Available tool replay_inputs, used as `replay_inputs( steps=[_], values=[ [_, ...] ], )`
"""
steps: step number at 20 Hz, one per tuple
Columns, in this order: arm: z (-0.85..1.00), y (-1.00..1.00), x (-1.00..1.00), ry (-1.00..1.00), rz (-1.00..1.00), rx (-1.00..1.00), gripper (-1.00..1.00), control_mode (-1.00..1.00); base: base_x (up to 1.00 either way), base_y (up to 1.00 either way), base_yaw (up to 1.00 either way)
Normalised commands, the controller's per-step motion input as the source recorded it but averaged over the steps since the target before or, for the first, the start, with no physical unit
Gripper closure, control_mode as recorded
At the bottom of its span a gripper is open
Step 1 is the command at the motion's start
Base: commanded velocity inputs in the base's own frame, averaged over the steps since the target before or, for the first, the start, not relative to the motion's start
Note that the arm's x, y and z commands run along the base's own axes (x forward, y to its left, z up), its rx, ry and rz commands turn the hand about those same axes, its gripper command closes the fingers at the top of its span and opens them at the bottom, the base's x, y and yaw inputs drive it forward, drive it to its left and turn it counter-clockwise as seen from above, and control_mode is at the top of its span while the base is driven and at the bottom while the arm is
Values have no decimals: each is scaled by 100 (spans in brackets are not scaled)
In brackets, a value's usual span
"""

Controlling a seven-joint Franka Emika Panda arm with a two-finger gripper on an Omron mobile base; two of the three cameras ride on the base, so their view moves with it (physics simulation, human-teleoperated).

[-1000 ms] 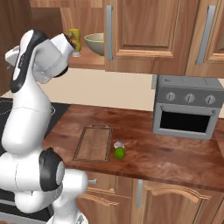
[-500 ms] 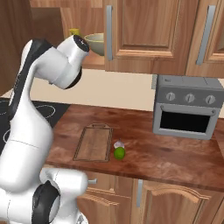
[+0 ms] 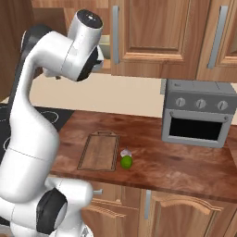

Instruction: Open the cabinet. Place the bowl and condiment on the counter. Then place the lime and garlic on the cutting board.

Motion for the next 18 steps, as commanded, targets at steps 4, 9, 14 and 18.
replay_inputs(
  steps=[4, 9, 14, 18],
  values=[
    [45, -38, 57, -16, -42, -9, -100, -100, 0, 0, 0],
    [4, -23, 66, -22, -50, 0, -100, -100, 0, 0, 0],
    [0, -23, 63, -23, -52, 0, -100, -100, 0, 0, 0],
    [26, -52, 29, -5, -25, 5, -100, -100, 0, 0, 0]
  ],
)
